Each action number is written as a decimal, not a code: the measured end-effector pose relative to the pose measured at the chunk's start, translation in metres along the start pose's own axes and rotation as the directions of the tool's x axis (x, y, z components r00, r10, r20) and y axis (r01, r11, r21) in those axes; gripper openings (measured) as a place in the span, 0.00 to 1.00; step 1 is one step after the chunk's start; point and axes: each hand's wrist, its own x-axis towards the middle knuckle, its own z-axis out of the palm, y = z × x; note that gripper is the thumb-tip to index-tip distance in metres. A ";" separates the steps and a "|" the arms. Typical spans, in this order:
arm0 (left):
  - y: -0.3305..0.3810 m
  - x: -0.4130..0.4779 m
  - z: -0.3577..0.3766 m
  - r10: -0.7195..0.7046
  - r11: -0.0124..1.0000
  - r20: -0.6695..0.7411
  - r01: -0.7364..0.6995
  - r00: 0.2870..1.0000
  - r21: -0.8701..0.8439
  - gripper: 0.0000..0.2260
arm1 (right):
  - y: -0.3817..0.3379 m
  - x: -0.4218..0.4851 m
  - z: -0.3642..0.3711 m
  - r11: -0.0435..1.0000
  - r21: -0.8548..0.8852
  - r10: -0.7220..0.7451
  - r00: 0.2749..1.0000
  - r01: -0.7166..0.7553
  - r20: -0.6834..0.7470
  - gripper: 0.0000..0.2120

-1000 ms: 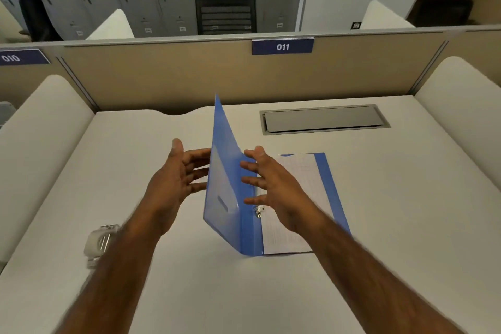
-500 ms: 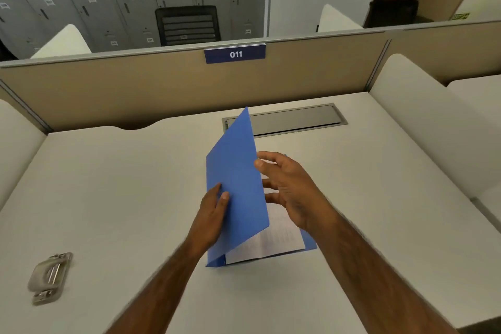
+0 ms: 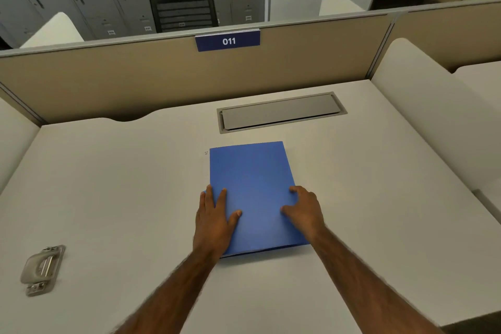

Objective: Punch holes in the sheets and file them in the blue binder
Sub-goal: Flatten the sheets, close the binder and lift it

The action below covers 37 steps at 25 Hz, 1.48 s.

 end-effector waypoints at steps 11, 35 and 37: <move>0.002 0.020 -0.013 -0.431 0.855 0.032 0.420 0.902 -0.305 0.52 | 0.021 -0.001 0.037 0.881 -0.473 -0.071 0.991 0.010 -0.110 0.22; -0.092 0.038 -0.168 -0.279 0.703 -0.036 0.178 0.960 -0.689 0.11 | -0.116 -0.001 0.077 0.885 0.456 -0.074 0.995 0.097 -0.068 0.15; -0.113 0.060 -0.179 -0.288 0.749 -0.087 0.168 0.954 -0.640 0.11 | -0.139 0.012 0.099 0.889 0.444 -0.094 0.993 0.116 -0.072 0.16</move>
